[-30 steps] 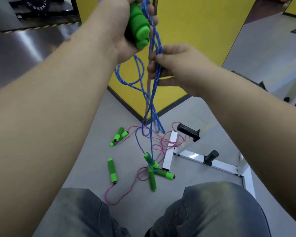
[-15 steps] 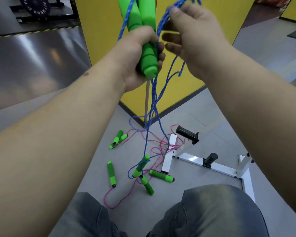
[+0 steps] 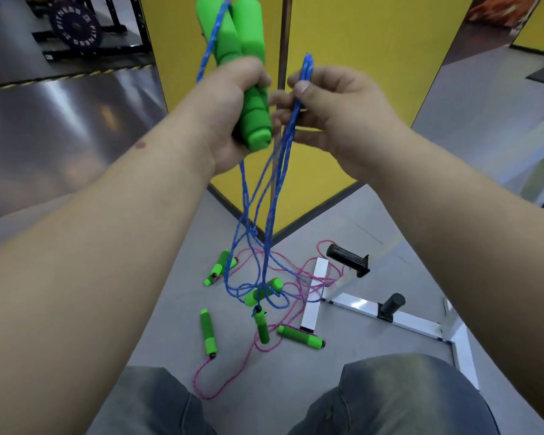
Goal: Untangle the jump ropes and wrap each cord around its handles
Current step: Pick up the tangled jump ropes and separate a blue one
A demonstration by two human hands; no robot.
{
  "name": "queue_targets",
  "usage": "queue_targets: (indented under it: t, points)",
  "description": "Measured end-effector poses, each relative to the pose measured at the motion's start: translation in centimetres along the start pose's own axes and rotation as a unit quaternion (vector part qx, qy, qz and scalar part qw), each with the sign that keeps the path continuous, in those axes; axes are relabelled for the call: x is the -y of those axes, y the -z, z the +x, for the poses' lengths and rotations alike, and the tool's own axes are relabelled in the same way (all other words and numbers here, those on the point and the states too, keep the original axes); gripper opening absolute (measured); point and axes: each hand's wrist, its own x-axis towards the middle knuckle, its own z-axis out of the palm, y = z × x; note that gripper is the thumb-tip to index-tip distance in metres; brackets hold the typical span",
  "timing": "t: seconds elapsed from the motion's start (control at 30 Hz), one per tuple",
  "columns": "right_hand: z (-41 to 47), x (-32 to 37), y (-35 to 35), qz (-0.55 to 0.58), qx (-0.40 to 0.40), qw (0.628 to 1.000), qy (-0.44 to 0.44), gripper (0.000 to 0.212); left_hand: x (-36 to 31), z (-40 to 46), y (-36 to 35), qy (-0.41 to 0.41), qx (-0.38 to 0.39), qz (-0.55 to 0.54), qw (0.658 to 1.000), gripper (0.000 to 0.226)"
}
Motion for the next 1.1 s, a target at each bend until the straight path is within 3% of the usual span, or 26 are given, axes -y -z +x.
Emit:
queue_targets:
  t: [0.13,0.2,0.3,0.37,0.43,0.5,0.63,0.73,0.87,0.97,1.1]
  points:
    - [1.0,1.1,0.4,0.011,-0.054,0.996,0.064,0.009,2.4,-1.1,0.0,0.045,0.039,0.021,0.998,0.027]
    - [1.3,0.9,0.4,-0.024,-0.069,0.995,0.068,0.009,2.5,-1.3,-0.5,0.047,0.039,0.001,0.998,0.018]
    - [1.2,-0.2,0.0,0.002,-0.040,0.999,-0.027,0.012,1.0,-0.9,-0.9,0.031,0.020,-0.025,0.999,0.013]
    - [0.6,-0.9,-0.2,0.001,0.025,0.993,-0.114,0.018,-0.4,-0.4,-1.0,0.011,0.017,-0.042,0.999,0.017]
    - [-0.4,-1.6,0.0,-0.060,0.091,0.983,-0.148,0.023,-1.6,0.1,-1.0,-0.010,0.016,-0.059,0.998,0.012]
    - [-1.0,-2.0,0.1,-0.113,0.108,0.980,-0.120,0.016,-2.5,0.5,-0.8,-0.022,-0.003,-0.060,0.998,0.011]
    - [-0.2,-0.9,0.1,-0.071,-0.002,0.997,-0.032,0.017,-2.0,0.7,-0.6,-0.042,-0.044,0.020,0.998,0.008]
    - [0.8,0.4,0.3,0.006,-0.031,0.999,0.029,0.014,0.1,-0.3,-0.9,-0.017,0.020,0.027,0.999,0.013]
    - [1.2,0.8,0.2,-0.009,-0.065,0.996,0.062,0.011,2.1,-0.9,-0.6,0.021,0.072,-0.026,0.997,0.026]
    - [1.0,-0.2,0.2,0.008,-0.052,0.998,0.024,0.013,2.3,-0.9,-0.8,0.035,0.058,-0.039,0.997,0.021]
    - [0.2,-1.6,0.4,0.066,0.028,0.989,-0.129,0.016,1.4,-0.3,-0.8,0.034,0.034,-0.050,0.998,0.010]
